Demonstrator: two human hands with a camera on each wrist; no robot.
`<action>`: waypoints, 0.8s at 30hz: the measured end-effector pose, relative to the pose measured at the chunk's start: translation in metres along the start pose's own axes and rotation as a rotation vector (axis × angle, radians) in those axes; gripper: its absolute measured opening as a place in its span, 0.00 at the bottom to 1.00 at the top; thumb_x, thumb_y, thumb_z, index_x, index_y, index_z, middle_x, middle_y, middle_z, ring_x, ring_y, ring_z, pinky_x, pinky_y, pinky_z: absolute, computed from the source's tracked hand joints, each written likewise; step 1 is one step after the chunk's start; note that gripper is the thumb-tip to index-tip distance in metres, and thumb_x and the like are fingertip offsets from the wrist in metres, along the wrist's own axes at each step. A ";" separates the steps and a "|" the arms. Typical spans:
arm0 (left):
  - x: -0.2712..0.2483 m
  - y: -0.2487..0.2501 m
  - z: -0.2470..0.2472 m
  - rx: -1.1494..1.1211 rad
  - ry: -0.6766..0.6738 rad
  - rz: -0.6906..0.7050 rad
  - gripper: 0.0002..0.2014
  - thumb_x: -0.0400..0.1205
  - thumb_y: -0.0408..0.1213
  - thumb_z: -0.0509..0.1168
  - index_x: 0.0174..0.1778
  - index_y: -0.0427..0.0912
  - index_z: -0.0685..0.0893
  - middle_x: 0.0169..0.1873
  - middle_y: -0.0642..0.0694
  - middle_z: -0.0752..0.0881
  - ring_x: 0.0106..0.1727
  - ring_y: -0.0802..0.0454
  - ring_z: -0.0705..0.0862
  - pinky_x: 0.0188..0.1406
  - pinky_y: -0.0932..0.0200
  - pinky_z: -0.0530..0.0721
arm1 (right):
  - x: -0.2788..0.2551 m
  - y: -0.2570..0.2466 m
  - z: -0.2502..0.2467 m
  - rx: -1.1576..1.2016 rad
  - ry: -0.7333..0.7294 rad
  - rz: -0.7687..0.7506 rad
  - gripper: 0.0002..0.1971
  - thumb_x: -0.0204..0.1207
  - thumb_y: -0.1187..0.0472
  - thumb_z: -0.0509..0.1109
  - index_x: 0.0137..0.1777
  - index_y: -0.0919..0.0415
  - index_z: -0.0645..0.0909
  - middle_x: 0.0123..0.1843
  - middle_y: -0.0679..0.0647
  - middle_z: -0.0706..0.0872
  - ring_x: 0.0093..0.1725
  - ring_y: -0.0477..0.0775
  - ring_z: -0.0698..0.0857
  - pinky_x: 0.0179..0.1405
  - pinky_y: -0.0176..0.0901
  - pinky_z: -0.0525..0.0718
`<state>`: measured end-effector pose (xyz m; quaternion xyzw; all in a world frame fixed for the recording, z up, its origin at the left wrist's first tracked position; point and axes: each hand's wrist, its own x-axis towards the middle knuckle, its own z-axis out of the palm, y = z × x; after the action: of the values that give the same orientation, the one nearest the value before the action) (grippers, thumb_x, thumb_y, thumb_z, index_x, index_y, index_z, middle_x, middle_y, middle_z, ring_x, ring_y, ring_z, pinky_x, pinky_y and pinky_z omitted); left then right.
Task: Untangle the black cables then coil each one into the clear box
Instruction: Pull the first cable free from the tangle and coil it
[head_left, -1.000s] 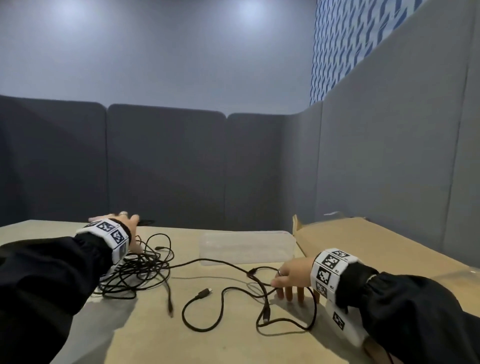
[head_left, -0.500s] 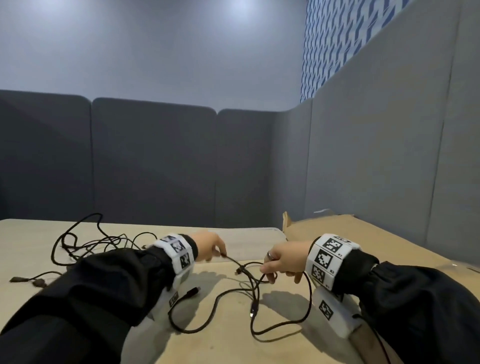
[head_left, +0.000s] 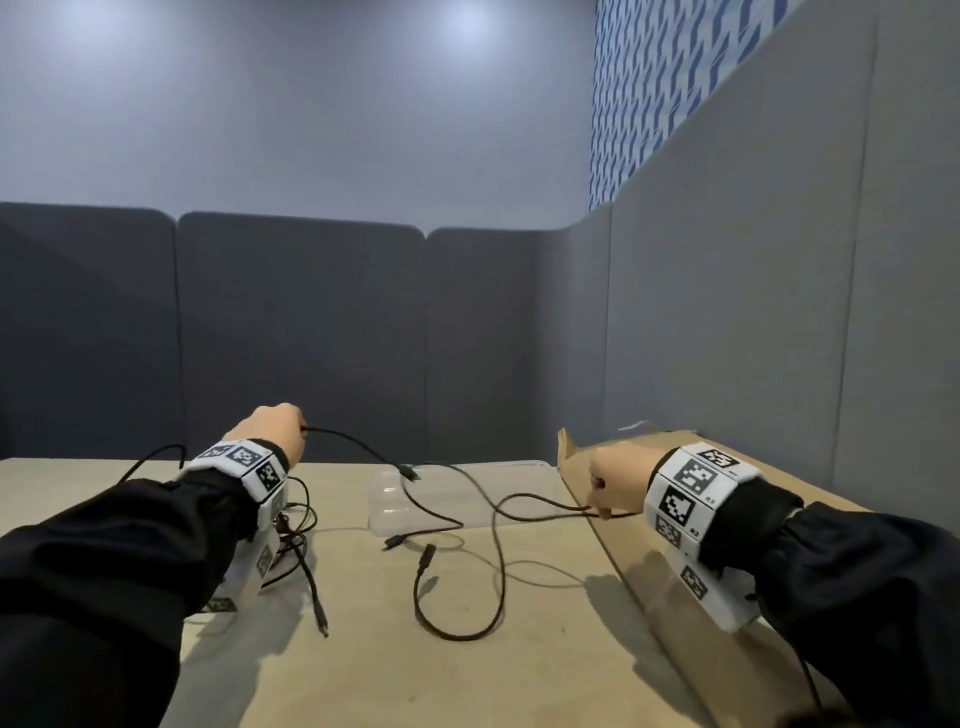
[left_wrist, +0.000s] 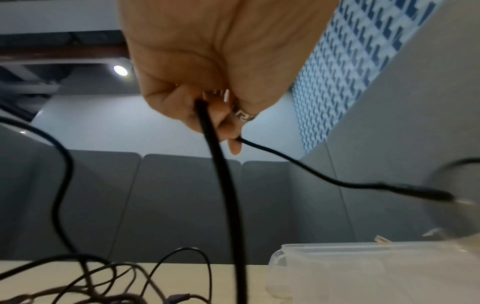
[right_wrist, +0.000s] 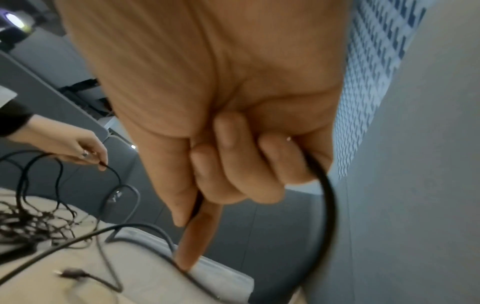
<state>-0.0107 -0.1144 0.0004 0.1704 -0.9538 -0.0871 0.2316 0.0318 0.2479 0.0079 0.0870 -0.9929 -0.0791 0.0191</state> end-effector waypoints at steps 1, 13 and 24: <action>0.002 -0.004 0.000 -0.009 -0.002 -0.032 0.15 0.81 0.32 0.57 0.61 0.43 0.82 0.57 0.36 0.82 0.53 0.37 0.84 0.52 0.50 0.82 | -0.004 0.003 -0.001 -0.039 -0.005 0.028 0.13 0.81 0.61 0.61 0.59 0.64 0.83 0.33 0.51 0.79 0.30 0.51 0.74 0.33 0.40 0.73; -0.037 0.047 0.004 0.227 -0.266 0.334 0.26 0.80 0.64 0.55 0.72 0.58 0.72 0.74 0.51 0.70 0.74 0.47 0.69 0.71 0.39 0.64 | -0.006 0.011 -0.021 0.322 0.186 -0.069 0.16 0.83 0.54 0.59 0.40 0.55 0.85 0.31 0.45 0.77 0.35 0.47 0.78 0.38 0.39 0.73; -0.143 0.147 0.021 -0.898 -0.655 0.609 0.21 0.75 0.49 0.72 0.50 0.47 0.66 0.49 0.50 0.85 0.49 0.52 0.84 0.51 0.56 0.81 | -0.030 0.006 -0.055 1.086 0.188 -0.401 0.14 0.84 0.53 0.58 0.47 0.58 0.83 0.23 0.49 0.76 0.21 0.46 0.64 0.20 0.36 0.60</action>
<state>0.0561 0.0762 -0.0411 -0.2578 -0.8514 -0.4567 -0.0091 0.0631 0.2510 0.0626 0.2770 -0.8494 0.4471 0.0444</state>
